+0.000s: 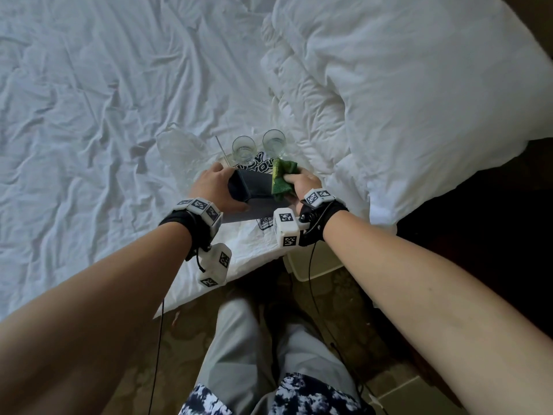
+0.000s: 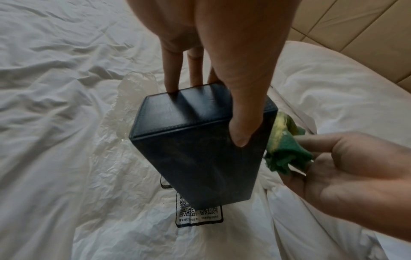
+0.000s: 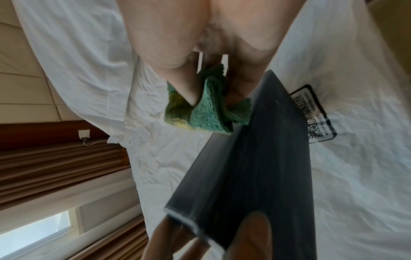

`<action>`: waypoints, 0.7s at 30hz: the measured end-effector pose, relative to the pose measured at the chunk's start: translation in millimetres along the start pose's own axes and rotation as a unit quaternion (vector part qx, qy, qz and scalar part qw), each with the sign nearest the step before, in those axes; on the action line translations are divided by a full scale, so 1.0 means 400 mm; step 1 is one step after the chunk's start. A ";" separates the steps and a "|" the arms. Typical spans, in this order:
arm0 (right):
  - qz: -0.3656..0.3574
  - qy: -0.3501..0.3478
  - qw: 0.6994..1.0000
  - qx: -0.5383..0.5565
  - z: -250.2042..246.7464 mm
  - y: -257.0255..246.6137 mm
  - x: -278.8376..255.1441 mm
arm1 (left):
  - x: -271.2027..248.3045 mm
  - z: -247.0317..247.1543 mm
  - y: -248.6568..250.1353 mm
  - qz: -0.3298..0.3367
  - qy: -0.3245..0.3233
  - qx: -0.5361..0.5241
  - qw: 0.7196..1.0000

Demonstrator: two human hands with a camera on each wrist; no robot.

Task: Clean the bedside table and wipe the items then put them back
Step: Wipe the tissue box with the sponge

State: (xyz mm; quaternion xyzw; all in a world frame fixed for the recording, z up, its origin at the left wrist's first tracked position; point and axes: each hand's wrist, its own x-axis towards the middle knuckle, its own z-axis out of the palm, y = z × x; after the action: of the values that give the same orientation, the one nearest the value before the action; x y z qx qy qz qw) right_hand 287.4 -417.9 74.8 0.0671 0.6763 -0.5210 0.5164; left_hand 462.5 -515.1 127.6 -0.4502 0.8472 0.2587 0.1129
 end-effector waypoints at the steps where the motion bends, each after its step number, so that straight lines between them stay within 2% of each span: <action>1: -0.001 0.002 1.000 0.000 -0.002 -0.001 -0.003 | -0.001 -0.004 -0.008 0.003 0.002 -0.016 1.000; 6: -0.005 0.015 1.000 0.010 -0.012 -0.005 -0.010 | -0.007 0.009 -0.028 0.022 0.005 -0.099 0.995; 11: -0.003 0.051 0.999 -0.014 -0.037 0.011 0.015 | 0.015 0.066 -0.077 0.015 0.005 -0.130 0.991; 15: 0.000 0.091 0.994 -0.065 -0.047 0.042 0.044 | 0.044 0.073 -0.163 -0.030 -0.011 -0.090 0.995; 21: -0.015 0.117 0.983 -0.139 -0.016 0.076 0.046 | 0.067 0.110 -0.226 -0.048 -0.048 -0.017 0.997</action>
State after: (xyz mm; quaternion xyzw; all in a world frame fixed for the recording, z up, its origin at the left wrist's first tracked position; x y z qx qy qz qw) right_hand 294.1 -407.6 41.0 0.0450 0.7990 -0.4183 0.4297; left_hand 519.6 -551.9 48.6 -0.4796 0.8132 0.2891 0.1583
